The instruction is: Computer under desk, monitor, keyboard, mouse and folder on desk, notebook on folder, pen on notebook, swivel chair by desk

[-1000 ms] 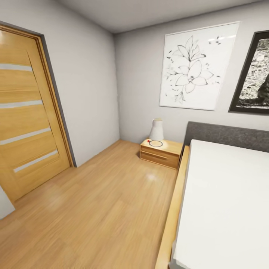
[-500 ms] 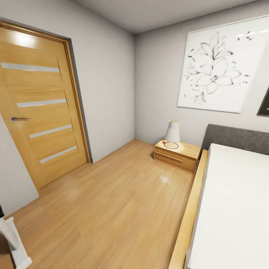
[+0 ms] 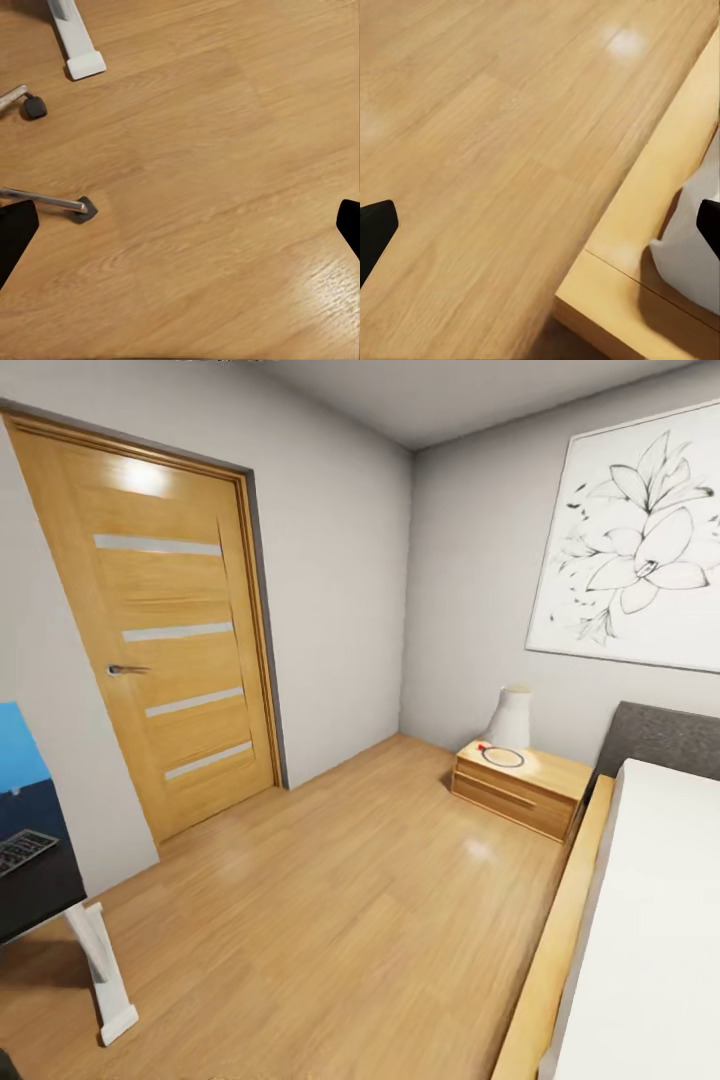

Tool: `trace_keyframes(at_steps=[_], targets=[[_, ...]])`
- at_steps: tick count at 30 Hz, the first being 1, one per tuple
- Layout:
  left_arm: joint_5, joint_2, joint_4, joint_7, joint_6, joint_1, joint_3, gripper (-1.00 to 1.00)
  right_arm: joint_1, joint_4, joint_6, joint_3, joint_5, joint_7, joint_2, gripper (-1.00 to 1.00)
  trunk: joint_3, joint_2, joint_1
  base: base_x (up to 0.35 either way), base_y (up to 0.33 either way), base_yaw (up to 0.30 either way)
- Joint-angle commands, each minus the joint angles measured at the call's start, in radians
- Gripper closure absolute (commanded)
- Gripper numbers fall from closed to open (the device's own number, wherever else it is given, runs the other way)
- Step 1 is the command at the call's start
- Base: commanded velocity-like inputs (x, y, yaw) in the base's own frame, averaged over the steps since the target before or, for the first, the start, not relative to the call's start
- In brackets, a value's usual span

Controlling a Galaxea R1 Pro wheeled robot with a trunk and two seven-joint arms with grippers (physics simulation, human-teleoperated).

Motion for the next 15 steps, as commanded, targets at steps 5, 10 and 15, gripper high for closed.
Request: trace_keyframes(at_steps=[5,10,15], targets=[[0.000,0.000,0.001,0.000,-0.003,-0.001,0.000,-1.00,0.000,0.000,-0.004,0.001,-0.007,0.001,0.000,-1.00,-0.001,-0.001,0.000,0.000,0.000,0.287],[0.000,0.000,0.002,0.000,-0.002,-0.001,-0.001,-1.00,0.000,0.000,-0.004,0.002,-0.007,0.001,0.000,-1.00,-0.001,-0.001,0.000,0.000,0.000,0.287],[-0.001,-0.002,0.013,0.000,-0.001,-0.001,-0.005,-1.00,0.000,0.000,-0.005,0.002,-0.007,0.001,0.000,-1.00,-0.001,-0.001,0.000,0.000,0.000,0.287]])
